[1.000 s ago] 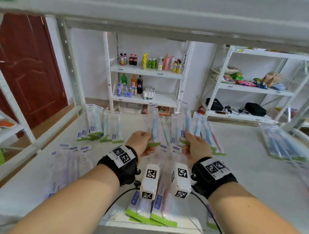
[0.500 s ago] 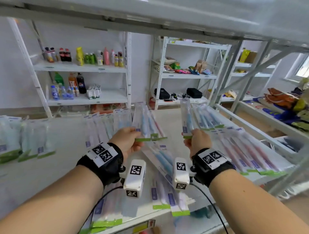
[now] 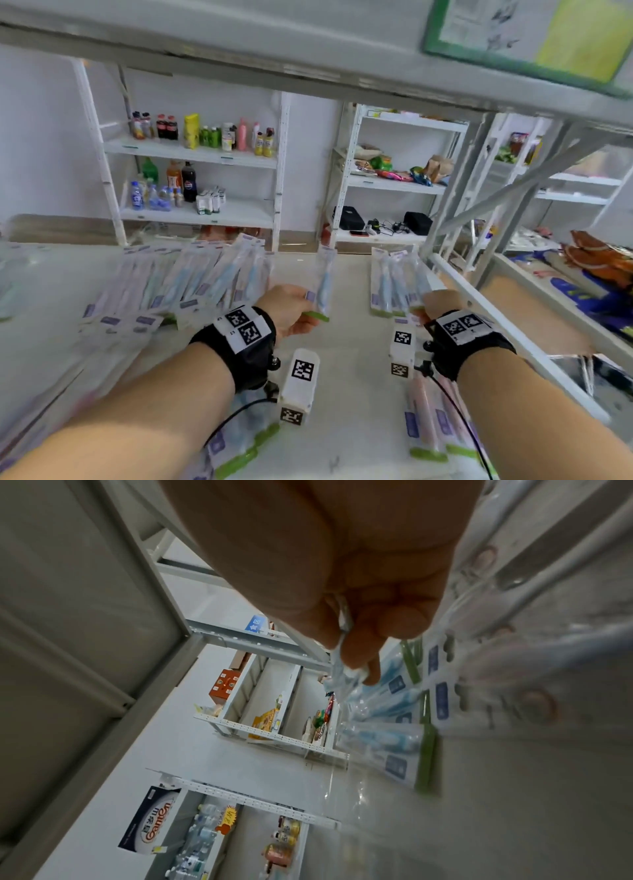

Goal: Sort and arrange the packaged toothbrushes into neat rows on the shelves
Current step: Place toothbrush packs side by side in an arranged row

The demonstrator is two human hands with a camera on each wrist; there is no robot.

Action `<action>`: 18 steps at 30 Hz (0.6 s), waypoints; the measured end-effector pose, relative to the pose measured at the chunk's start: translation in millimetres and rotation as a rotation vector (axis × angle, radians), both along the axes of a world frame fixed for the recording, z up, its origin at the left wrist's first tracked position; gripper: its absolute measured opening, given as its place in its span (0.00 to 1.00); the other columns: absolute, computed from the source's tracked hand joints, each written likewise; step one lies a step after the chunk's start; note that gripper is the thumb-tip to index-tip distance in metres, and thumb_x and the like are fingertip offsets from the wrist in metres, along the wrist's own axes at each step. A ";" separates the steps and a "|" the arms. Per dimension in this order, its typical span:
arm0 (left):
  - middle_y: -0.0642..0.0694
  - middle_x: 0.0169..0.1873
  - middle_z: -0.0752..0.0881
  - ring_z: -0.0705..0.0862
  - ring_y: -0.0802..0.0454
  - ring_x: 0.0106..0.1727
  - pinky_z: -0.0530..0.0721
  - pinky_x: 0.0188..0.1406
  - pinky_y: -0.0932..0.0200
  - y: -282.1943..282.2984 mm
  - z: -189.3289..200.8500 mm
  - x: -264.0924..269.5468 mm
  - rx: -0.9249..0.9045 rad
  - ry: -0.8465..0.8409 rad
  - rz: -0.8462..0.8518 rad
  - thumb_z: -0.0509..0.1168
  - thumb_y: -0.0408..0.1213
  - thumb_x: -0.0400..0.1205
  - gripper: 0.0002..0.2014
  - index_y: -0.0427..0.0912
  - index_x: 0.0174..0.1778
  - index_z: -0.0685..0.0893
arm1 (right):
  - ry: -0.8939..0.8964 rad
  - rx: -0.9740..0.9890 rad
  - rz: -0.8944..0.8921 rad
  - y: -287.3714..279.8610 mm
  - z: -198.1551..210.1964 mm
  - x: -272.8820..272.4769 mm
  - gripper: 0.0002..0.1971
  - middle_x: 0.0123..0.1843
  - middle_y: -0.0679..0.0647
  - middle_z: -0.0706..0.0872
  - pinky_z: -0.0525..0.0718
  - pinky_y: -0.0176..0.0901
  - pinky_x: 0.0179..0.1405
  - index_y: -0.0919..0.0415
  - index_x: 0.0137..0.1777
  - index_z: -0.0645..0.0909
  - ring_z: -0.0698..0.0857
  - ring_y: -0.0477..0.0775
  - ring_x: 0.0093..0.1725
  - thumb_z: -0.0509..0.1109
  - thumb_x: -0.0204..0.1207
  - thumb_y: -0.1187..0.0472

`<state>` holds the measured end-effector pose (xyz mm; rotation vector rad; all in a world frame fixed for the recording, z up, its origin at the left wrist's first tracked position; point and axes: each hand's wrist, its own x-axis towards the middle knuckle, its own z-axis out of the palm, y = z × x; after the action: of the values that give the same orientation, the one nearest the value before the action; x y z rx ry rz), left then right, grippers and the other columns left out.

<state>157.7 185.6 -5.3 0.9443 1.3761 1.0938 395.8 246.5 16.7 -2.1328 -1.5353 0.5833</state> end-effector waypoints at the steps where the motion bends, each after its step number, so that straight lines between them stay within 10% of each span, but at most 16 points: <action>1: 0.40 0.28 0.82 0.80 0.56 0.21 0.78 0.16 0.67 4.1 -2.4 7.3 -0.004 0.002 0.003 0.60 0.24 0.82 0.08 0.35 0.53 0.81 | -0.076 0.008 0.057 2.2 -1.8 3.1 0.15 0.59 0.57 0.85 0.78 0.41 0.54 0.61 0.58 0.80 0.84 0.57 0.60 0.59 0.83 0.52; 12: 0.39 0.29 0.81 0.78 0.59 0.13 0.79 0.15 0.67 62.9 -18.3 82.4 -0.055 0.077 0.124 0.58 0.28 0.85 0.11 0.31 0.60 0.81 | -0.225 -0.092 0.329 32.0 -4.3 37.9 0.17 0.61 0.59 0.84 0.76 0.43 0.60 0.59 0.46 0.79 0.81 0.58 0.64 0.53 0.86 0.51; 15: 0.38 0.29 0.79 0.78 0.52 0.18 0.78 0.13 0.68 76.0 -20.5 92.5 -0.078 0.082 0.130 0.56 0.26 0.84 0.13 0.29 0.60 0.82 | -0.408 -0.098 0.428 38.5 -1.6 43.7 0.21 0.37 0.55 0.75 0.74 0.43 0.53 0.54 0.29 0.59 0.80 0.57 0.64 0.51 0.87 0.55; 18: 0.40 0.29 0.79 0.76 0.49 0.24 0.77 0.13 0.69 86.2 -23.0 101.9 -0.093 0.107 0.109 0.54 0.23 0.83 0.14 0.28 0.59 0.83 | -0.397 -0.043 0.516 37.7 -0.4 51.0 0.18 0.31 0.47 0.60 0.73 0.42 0.53 0.57 0.35 0.72 0.79 0.55 0.63 0.50 0.87 0.57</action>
<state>259.6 271.8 -28.3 0.8791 1.5679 1.0638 446.9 284.2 16.2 -1.9594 -2.3432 0.3619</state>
